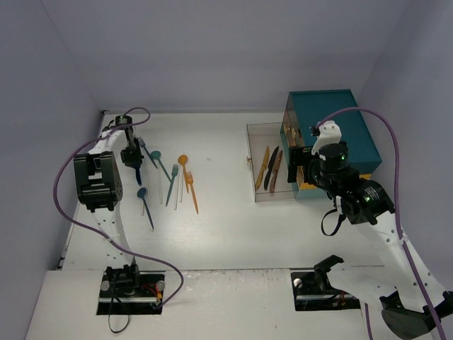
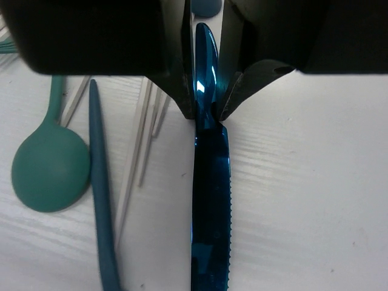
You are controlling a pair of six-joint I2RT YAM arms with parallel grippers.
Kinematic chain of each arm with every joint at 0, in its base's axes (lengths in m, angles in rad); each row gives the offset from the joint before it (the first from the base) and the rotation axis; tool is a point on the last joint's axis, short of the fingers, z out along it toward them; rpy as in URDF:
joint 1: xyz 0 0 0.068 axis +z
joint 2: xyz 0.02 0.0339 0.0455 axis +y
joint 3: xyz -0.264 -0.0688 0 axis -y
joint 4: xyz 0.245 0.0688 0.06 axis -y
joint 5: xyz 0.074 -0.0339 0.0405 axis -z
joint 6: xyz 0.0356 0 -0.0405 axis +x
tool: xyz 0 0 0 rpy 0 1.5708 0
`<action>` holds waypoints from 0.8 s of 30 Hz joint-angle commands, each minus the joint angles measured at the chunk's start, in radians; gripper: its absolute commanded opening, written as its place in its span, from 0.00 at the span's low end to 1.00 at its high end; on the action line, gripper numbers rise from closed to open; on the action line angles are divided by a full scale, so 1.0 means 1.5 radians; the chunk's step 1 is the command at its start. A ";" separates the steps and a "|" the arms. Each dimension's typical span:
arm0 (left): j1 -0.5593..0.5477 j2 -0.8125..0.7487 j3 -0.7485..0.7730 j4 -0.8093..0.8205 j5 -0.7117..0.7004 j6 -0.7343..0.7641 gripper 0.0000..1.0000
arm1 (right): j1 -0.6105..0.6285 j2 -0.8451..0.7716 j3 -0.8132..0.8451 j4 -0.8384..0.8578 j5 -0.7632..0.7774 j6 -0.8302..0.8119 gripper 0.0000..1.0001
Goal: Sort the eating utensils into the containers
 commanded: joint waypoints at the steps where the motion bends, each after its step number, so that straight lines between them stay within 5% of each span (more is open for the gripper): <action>1: 0.042 -0.052 -0.047 -0.014 -0.044 -0.014 0.00 | -0.004 -0.002 0.026 0.029 -0.004 0.003 1.00; 9: 0.061 -0.157 -0.077 -0.002 -0.106 -0.022 0.00 | -0.004 0.002 0.026 0.029 -0.019 0.002 1.00; 16: 0.043 -0.246 -0.060 -0.001 0.044 -0.130 0.00 | -0.005 -0.002 0.029 0.029 -0.019 0.000 1.00; 24: -0.156 -0.296 -0.029 0.064 0.152 -0.307 0.00 | -0.005 -0.011 0.029 0.029 -0.017 0.000 1.00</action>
